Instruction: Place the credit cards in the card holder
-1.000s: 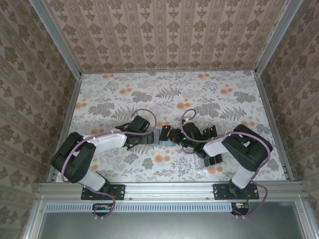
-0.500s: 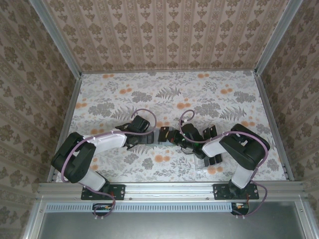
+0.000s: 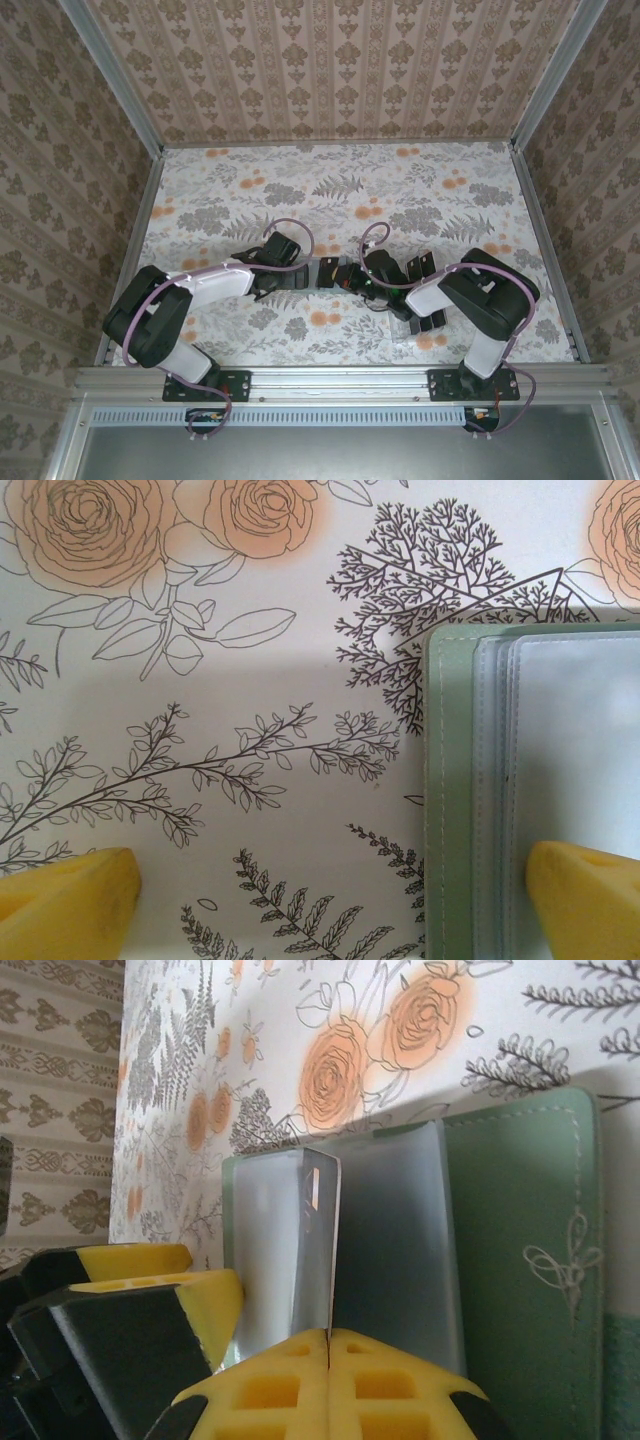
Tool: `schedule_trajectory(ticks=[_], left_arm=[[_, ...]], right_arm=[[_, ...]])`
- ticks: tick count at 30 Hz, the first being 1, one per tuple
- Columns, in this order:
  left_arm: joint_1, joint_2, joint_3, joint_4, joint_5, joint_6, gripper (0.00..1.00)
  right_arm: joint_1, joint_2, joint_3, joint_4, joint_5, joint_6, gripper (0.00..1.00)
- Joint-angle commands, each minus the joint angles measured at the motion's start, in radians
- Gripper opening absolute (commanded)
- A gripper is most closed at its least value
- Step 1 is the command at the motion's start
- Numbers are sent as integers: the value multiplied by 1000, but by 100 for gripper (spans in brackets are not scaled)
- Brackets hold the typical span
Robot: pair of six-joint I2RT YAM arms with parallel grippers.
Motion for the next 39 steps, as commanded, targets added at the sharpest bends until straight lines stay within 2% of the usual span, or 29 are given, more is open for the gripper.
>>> schedule_trajectory(ticks=[1, 24, 39], left_arm=[[3, -3, -31, -75, -37, -7, 100], [4, -3, -32, -77, -37, -7, 100], [4, -8, -29, -78, -33, -7, 100]], right_arm=[[6, 21, -24, 9, -25, 11, 0], [-5, 97, 10, 19, -113, 15, 0], [-20, 131, 88, -67, -182, -17, 0]])
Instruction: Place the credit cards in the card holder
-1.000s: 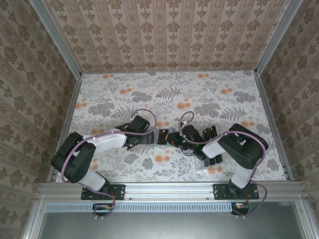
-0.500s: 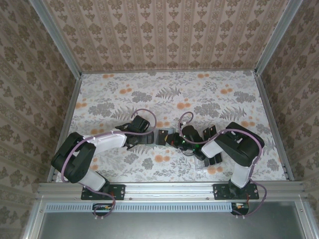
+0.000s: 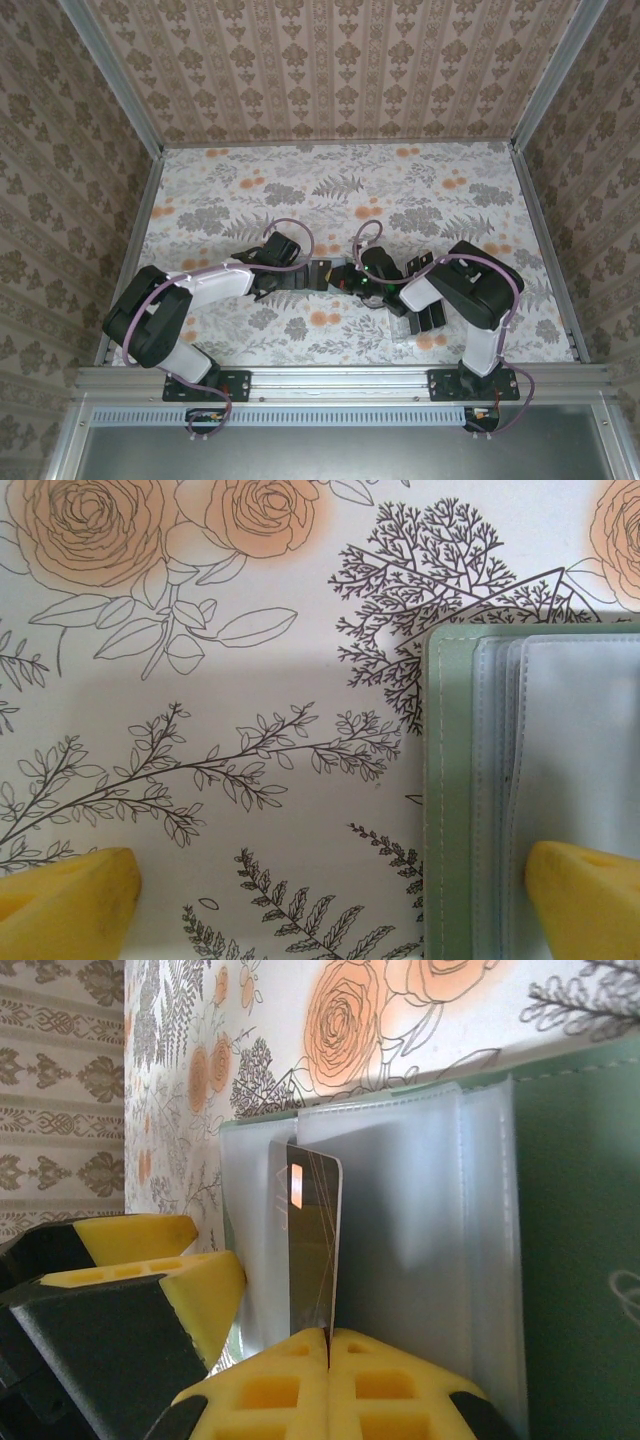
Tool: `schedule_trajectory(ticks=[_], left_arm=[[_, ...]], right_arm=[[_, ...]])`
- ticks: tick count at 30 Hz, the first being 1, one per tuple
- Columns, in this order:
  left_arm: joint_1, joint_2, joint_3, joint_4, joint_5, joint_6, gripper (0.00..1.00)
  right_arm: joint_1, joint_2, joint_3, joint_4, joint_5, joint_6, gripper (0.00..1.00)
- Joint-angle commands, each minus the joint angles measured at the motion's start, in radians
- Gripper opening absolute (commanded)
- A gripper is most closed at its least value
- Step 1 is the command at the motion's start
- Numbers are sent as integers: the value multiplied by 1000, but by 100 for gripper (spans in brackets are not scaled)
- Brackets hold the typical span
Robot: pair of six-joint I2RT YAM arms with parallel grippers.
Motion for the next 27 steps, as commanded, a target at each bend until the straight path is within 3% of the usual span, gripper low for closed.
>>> schedule_trajectory(ticks=[1, 12, 18, 27], left_arm=[[5, -8, -28, -77, -32, -7, 100], [-3, -50, -16, -104, -28, -10, 100], [9, -116, 6, -149, -42, -14, 100], [81, -127, 8, -179, -56, -8, 100]], right_arm=[[0, 34, 37, -104, -45, -36, 0], [5, 81, 132, -227, -76, -55, 0], [5, 33, 151, -309, -69, -83, 29], [4, -76, 234, -542, -36, -181, 53]])
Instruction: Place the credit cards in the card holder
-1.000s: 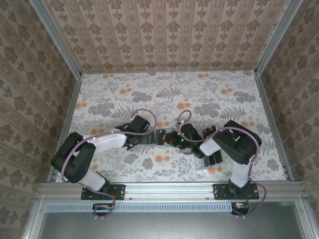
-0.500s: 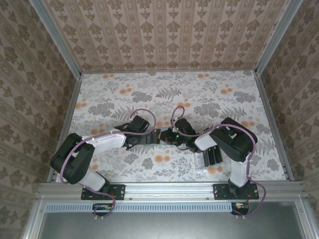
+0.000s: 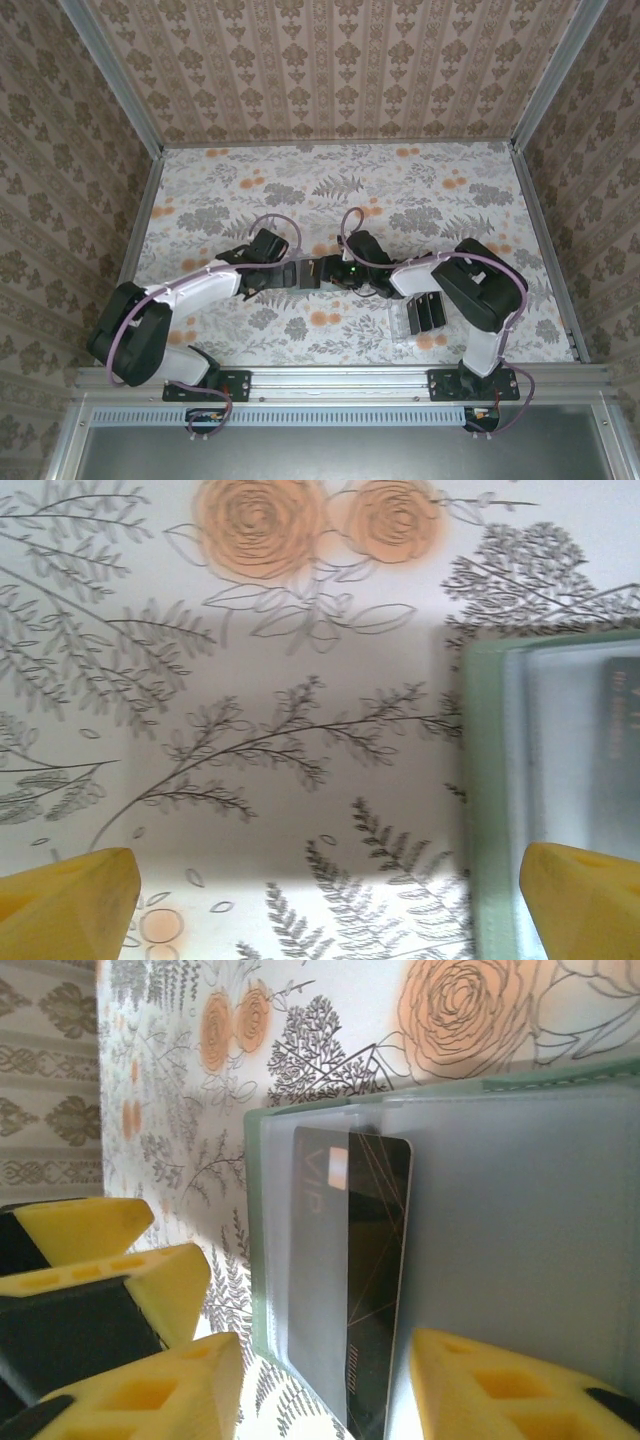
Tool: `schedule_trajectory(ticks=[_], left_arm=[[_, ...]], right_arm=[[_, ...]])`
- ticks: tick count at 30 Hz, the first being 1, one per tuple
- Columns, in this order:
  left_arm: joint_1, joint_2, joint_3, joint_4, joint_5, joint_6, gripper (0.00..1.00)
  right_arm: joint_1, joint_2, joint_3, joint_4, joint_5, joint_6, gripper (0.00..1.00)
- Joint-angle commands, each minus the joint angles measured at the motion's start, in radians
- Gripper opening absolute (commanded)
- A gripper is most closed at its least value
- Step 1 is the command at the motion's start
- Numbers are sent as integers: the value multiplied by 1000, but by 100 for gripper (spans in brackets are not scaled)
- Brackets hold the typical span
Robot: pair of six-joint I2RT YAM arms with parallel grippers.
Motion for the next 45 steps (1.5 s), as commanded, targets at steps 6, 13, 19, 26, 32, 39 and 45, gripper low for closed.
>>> schedule_trajectory(ticks=[6, 13, 19, 26, 32, 39, 45], left_arm=[[55, 16, 8, -37, -30, 2, 100], [64, 50, 16, -19, -34, 9, 100], [66, 81, 20, -12, -48, 10, 100], [69, 115, 22, -1, -54, 16, 100], [69, 140, 23, 14, -48, 16, 100], [69, 165, 26, 32, -32, 18, 100], [64, 180, 27, 43, -22, 17, 100]], right_arm=[[4, -88, 86, -318, 82, -127, 53], [17, -59, 209, -536, 158, -202, 21], [36, 6, 296, -618, 194, -234, 5], [42, 70, 354, -646, 207, -240, 2], [47, 109, 384, -657, 204, -242, 2], [62, 137, 413, -644, 184, -229, 2], [80, 172, 447, -630, 162, -213, 2]])
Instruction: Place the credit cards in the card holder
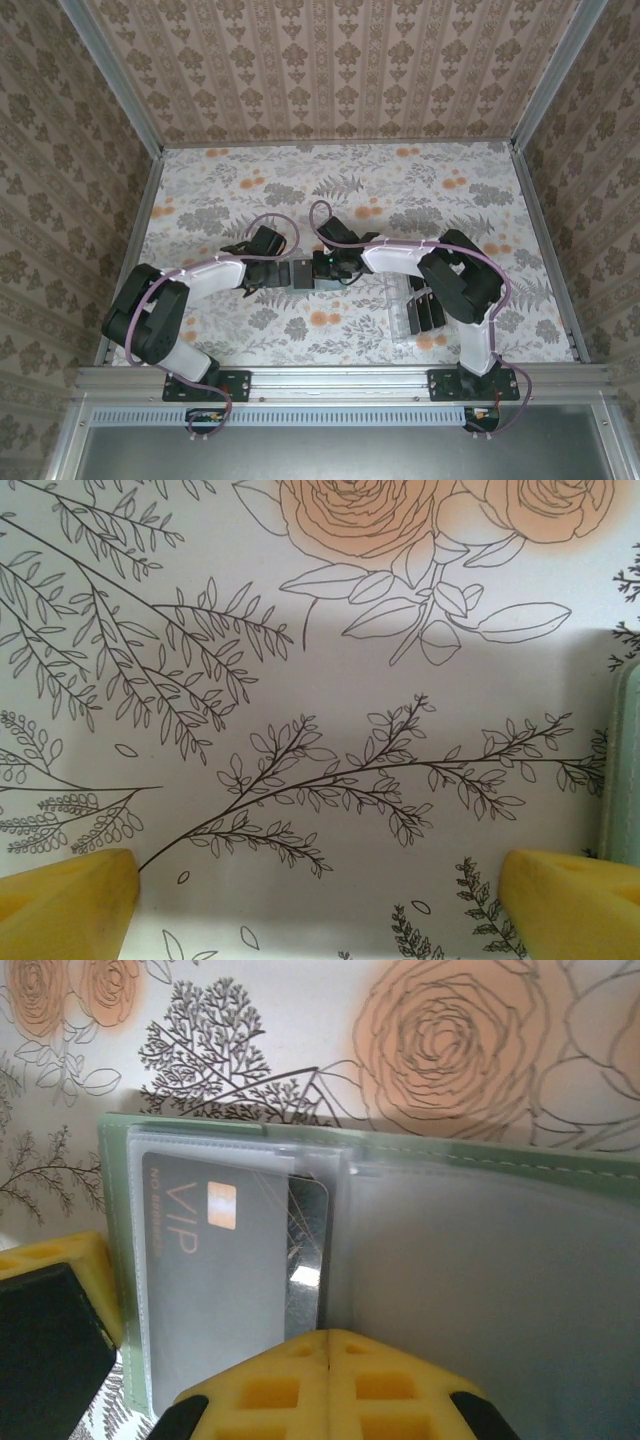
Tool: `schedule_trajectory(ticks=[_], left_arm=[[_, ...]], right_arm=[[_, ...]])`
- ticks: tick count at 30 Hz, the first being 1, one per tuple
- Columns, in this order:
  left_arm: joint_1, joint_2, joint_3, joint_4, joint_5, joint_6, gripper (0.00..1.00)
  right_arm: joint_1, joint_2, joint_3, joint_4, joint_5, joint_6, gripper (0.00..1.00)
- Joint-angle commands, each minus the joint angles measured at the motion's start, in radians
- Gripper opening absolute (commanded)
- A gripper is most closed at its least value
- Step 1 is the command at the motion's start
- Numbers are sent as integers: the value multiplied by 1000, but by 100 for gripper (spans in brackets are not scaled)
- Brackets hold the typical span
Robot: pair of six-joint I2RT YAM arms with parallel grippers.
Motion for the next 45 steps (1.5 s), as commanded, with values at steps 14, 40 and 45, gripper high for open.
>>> schedule_trajectory(ticks=[14, 40, 45], left_arm=[[-3, 31, 11, 21, -7, 15, 100], [110, -153, -23, -21, 48, 41, 100], [103, -169, -35, -18, 54, 45, 100]], right_arm=[[18, -7, 23, 19, -8, 8, 14], [2, -142, -63, -21, 59, 11, 33], [1, -141, -17, -96, 95, -38, 34]])
